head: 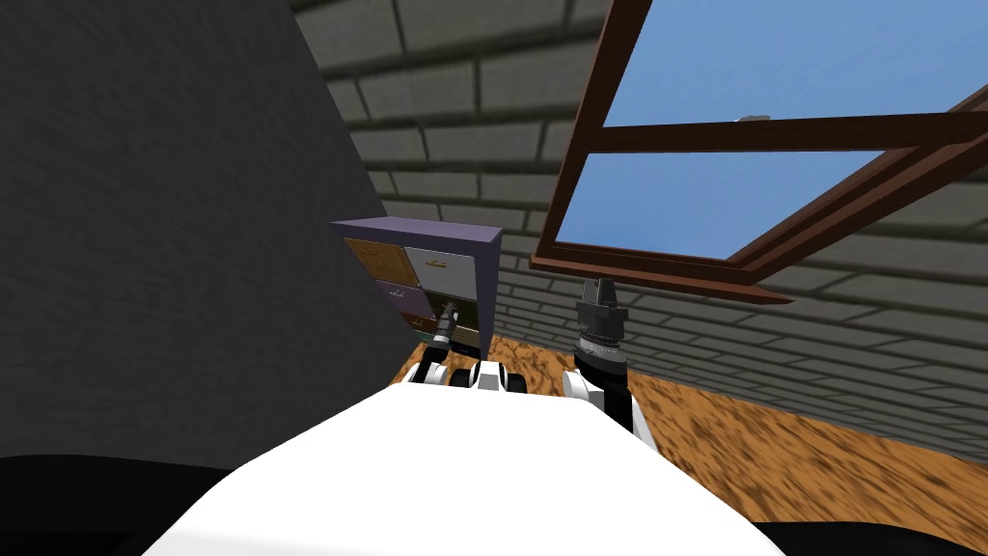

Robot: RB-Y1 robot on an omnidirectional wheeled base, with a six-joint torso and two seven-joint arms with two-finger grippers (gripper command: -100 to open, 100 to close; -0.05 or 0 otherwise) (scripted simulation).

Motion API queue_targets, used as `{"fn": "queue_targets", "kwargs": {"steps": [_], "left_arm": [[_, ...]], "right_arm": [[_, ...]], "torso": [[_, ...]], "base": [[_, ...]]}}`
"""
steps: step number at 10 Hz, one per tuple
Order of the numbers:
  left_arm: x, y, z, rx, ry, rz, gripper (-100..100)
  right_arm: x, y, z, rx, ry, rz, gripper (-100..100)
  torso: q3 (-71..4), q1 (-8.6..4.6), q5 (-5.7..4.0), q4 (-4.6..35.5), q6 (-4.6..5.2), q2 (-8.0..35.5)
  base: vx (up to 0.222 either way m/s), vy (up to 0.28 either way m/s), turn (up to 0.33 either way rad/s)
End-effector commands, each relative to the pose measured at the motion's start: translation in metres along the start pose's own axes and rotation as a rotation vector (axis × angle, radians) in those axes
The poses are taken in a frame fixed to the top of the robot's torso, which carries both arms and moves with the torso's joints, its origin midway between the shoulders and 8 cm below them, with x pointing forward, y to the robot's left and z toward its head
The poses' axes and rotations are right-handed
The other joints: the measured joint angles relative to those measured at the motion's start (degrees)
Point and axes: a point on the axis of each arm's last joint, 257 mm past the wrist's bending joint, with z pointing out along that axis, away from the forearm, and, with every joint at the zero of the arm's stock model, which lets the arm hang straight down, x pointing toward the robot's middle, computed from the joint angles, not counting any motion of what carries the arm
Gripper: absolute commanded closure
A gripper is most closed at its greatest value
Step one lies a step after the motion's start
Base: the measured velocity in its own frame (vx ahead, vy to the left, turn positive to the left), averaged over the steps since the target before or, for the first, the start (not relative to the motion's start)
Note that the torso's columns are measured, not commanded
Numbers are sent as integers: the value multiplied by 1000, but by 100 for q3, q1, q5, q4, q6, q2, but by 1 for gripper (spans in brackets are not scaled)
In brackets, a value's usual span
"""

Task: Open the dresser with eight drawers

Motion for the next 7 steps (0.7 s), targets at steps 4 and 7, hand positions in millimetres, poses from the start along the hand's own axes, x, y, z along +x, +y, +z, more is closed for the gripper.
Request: {"fn": "queue_targets", "kwargs": {"steps": [4,7], "left_arm": [[1,-4,-1,4,8,-1,100],[1,-4,-4,1,11,0,100]], "right_arm": [[0,0,0,0,0,0,0],[0,0,0,0,0,0,0]], "torso": [[13,9,13,-13,0,15],[-22,-4,1,-9,3,-42]], "base": [[-129,19,17],[-118,24,10]]}}
